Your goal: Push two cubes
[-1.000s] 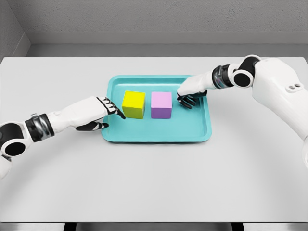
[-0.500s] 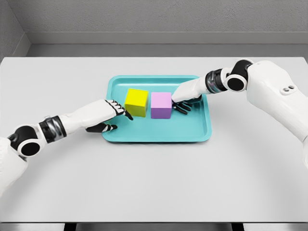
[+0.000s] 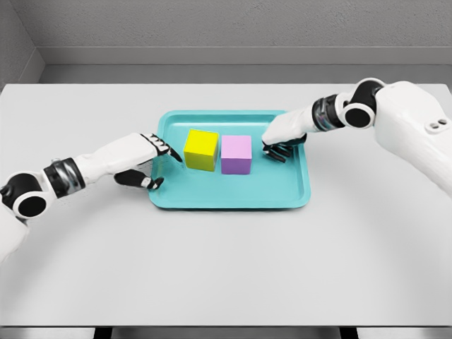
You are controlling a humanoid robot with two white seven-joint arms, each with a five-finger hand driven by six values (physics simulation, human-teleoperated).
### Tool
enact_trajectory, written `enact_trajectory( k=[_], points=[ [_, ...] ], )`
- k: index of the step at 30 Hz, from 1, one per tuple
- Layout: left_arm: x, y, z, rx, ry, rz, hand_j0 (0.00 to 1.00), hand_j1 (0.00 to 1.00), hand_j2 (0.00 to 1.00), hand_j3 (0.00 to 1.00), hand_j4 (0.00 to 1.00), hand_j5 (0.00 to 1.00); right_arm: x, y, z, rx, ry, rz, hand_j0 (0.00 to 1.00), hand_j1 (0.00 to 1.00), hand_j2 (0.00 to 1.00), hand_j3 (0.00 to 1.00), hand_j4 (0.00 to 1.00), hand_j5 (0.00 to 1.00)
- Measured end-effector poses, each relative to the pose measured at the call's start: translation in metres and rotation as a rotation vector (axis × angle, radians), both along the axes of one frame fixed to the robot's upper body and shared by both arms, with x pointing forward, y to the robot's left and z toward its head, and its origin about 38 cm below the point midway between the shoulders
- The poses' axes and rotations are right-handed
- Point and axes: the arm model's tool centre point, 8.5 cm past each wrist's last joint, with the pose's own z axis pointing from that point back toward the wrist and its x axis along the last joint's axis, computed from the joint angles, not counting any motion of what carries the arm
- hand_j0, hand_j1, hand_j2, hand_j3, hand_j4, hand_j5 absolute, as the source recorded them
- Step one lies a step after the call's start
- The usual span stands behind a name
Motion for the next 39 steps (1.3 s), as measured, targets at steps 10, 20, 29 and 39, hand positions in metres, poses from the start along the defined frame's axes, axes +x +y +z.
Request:
enact_trajectory(
  k=[10, 20, 29, 39],
  points=[
    [0.024, 0.01, 0.01, 0.017, -0.017, 0.049, 0.69, 0.69, 0.69, 0.69, 0.69, 0.69, -0.024, 0.003, -0.006, -0.038, 0.012, 0.098, 0.11, 0.11, 0.11, 0.11, 0.11, 0.11],
    [0.027, 0.002, -0.002, 0.02, 0.006, 0.052, 0.69, 0.69, 0.69, 0.69, 0.69, 0.69, -0.029, 0.024, -0.009, -0.024, 0.019, 0.142, 0.11, 0.11, 0.11, 0.11, 0.11, 0.11],
    [0.026, -0.005, -0.003, 0.018, 0.003, 0.037, 0.69, 0.69, 0.69, 0.69, 0.69, 0.69, -0.03, 0.033, -0.009, -0.018, 0.018, 0.157, 0.11, 0.11, 0.11, 0.11, 0.11, 0.11],
    [0.023, -0.018, 0.0, 0.005, -0.007, 0.01, 0.68, 0.68, 0.68, 0.68, 0.68, 0.68, -0.034, 0.041, -0.008, -0.017, 0.015, 0.186, 0.11, 0.11, 0.11, 0.11, 0.11, 0.11]
  ],
)
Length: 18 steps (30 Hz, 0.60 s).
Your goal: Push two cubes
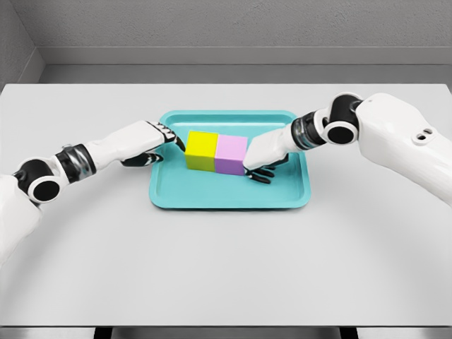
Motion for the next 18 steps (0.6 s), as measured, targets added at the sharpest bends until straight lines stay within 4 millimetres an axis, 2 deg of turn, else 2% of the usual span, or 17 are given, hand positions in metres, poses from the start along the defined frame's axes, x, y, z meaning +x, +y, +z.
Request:
enact_trajectory(
  k=[10, 11, 12, 13, 18],
  points=[
    [-0.002, -0.005, 0.001, -0.013, 0.004, -0.013, 0.68, 0.68, 0.68, 0.68, 0.68, 0.68, 0.002, -0.007, -0.001, 0.003, 0.006, -0.025, 0.11, 0.11, 0.11, 0.11, 0.11, 0.11],
    [-0.002, -0.005, 0.001, -0.013, 0.004, -0.014, 0.67, 0.67, 0.67, 0.67, 0.67, 0.67, 0.003, -0.008, -0.001, 0.002, 0.006, -0.028, 0.11, 0.11, 0.11, 0.11, 0.11, 0.11],
    [-0.002, -0.005, 0.001, -0.013, 0.004, -0.015, 0.57, 0.57, 0.57, 0.57, 0.57, 0.57, 0.003, -0.009, -0.001, 0.002, 0.006, -0.032, 0.11, 0.11, 0.11, 0.11, 0.11, 0.11],
    [-0.002, -0.005, 0.001, -0.012, 0.004, -0.016, 0.53, 0.53, 0.53, 0.53, 0.53, 0.53, 0.004, -0.01, -0.001, 0.002, 0.006, -0.034, 0.11, 0.11, 0.11, 0.11, 0.11, 0.11],
    [-0.003, -0.005, 0.0, -0.005, 0.004, -0.019, 0.51, 0.51, 0.51, 0.51, 0.51, 0.51, 0.006, -0.013, -0.001, 0.005, 0.011, -0.052, 0.11, 0.11, 0.11, 0.11, 0.11, 0.11]
  ],
)
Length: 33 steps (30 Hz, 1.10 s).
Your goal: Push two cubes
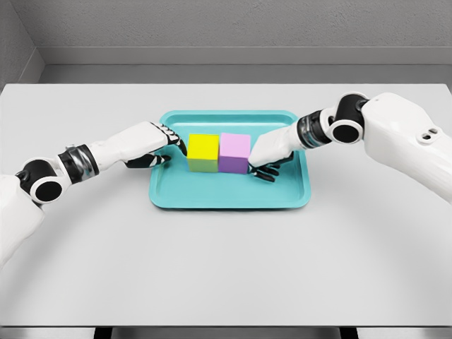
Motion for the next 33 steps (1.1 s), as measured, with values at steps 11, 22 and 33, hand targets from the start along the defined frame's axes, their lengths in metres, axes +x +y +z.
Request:
enact_trajectory(
  k=[11, 22, 33],
  points=[
    [0.002, -0.004, 0.002, 0.007, -0.008, -0.01, 0.52, 0.52, 0.52, 0.52, 0.52, 0.52, 0.001, -0.001, -0.001, 0.007, 0.007, -0.013, 0.11, 0.11, 0.11, 0.11, 0.11, 0.11],
    [0.002, -0.004, 0.002, 0.011, -0.009, -0.011, 0.52, 0.52, 0.52, 0.52, 0.52, 0.52, 0.002, -0.009, -0.001, 0.002, 0.007, -0.028, 0.1, 0.1, 0.1, 0.1, 0.1, 0.1],
    [0.004, -0.001, 0.007, 0.01, -0.017, -0.007, 0.52, 0.52, 0.52, 0.52, 0.52, 0.52, 0.005, -0.018, -0.002, -0.018, -0.002, -0.039, 0.1, 0.1, 0.1, 0.1, 0.1, 0.1]
  ],
)
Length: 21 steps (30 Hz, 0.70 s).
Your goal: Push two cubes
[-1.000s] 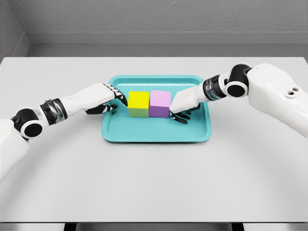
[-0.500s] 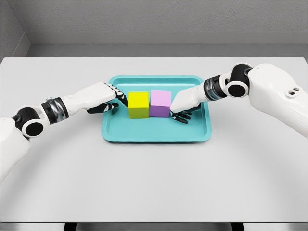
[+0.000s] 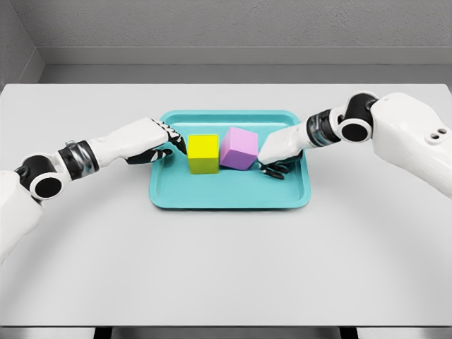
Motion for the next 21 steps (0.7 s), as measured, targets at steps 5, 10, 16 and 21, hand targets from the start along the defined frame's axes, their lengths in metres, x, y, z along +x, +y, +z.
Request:
enact_trajectory(
  k=[5, 10, 16, 21],
  points=[
    [0.001, 0.001, 0.001, 0.001, -0.002, 0.001, 0.52, 0.52, 0.52, 0.52, 0.52, 0.52, 0.0, -0.001, 0.0, -0.003, -0.002, 0.001, 0.1, 0.1, 0.1, 0.1, 0.1, 0.1],
    [0.001, 0.001, 0.002, 0.002, -0.004, 0.002, 0.52, 0.52, 0.52, 0.52, 0.52, 0.52, 0.001, -0.001, 0.001, -0.003, -0.005, 0.0, 0.1, 0.1, 0.1, 0.1, 0.1, 0.1],
    [0.001, 0.002, 0.002, 0.002, -0.003, 0.003, 0.51, 0.51, 0.51, 0.51, 0.51, 0.51, 0.003, -0.002, 0.005, 0.0, -0.012, -0.004, 0.1, 0.1, 0.1, 0.1, 0.1, 0.1],
    [0.004, 0.003, 0.007, 0.001, -0.013, 0.006, 0.51, 0.51, 0.51, 0.51, 0.51, 0.51, 0.01, -0.013, 0.022, 0.035, -0.043, -0.04, 0.1, 0.1, 0.1, 0.1, 0.1, 0.1]
  ],
)
